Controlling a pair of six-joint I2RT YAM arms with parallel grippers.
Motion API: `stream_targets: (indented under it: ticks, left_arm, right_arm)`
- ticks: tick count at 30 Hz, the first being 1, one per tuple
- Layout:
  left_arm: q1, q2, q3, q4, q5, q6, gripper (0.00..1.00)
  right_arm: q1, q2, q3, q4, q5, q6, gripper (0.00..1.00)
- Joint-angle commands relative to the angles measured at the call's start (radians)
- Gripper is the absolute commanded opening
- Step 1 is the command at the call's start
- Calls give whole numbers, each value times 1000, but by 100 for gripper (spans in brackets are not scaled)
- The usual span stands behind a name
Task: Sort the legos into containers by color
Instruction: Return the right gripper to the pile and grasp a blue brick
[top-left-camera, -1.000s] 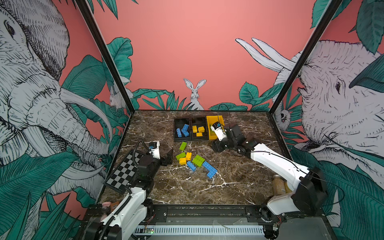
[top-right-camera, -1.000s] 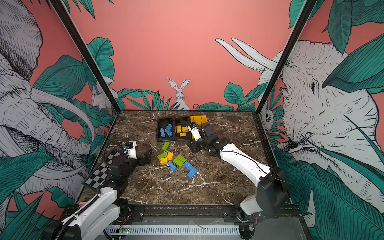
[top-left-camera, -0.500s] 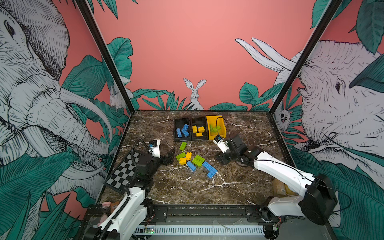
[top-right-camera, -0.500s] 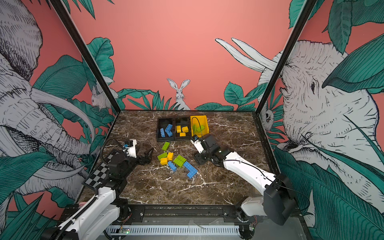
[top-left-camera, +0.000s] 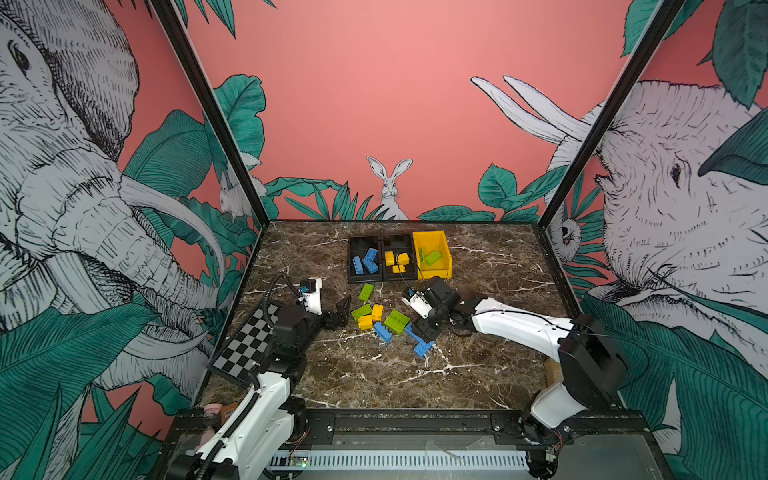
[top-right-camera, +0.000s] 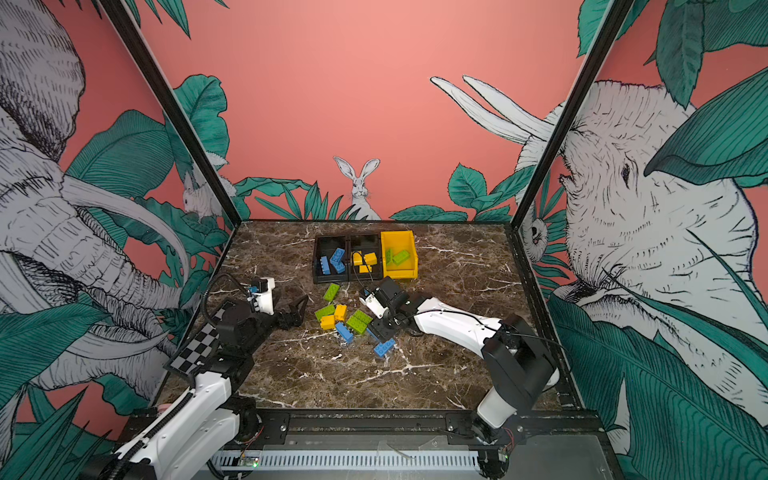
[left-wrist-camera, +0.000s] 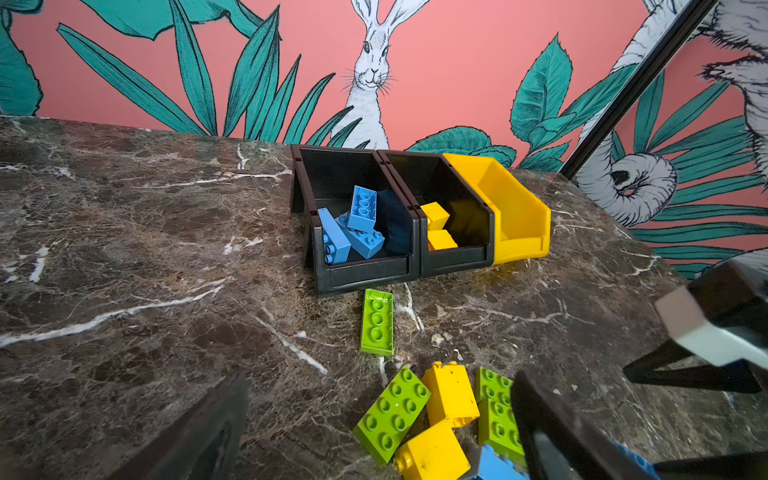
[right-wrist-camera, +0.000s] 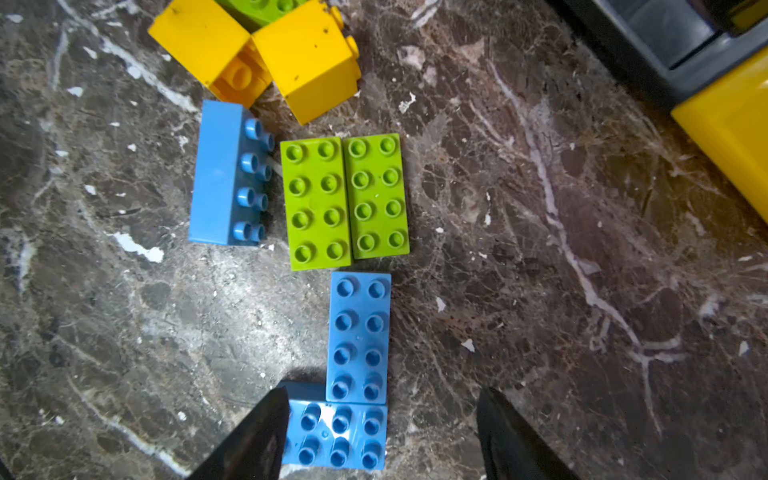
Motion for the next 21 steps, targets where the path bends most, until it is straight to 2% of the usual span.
stream_targets:
  ticks: [1, 5, 13, 21]
  left_arm:
    - [-5, 11, -14, 40, 61, 42, 99]
    - [-12, 12, -12, 31, 65, 56, 99]
    - [-11, 11, -23, 23, 39, 45, 99]
    - [-11, 9, -31, 15, -5, 51, 99]
  right_arm:
    - [3, 60, 25, 39, -28, -2, 71]
    - [3, 134, 66, -8, -59, -11, 69]
    - [3, 206, 69, 19, -82, -1, 64]
    - [3, 245, 92, 34, -61, 36, 43]
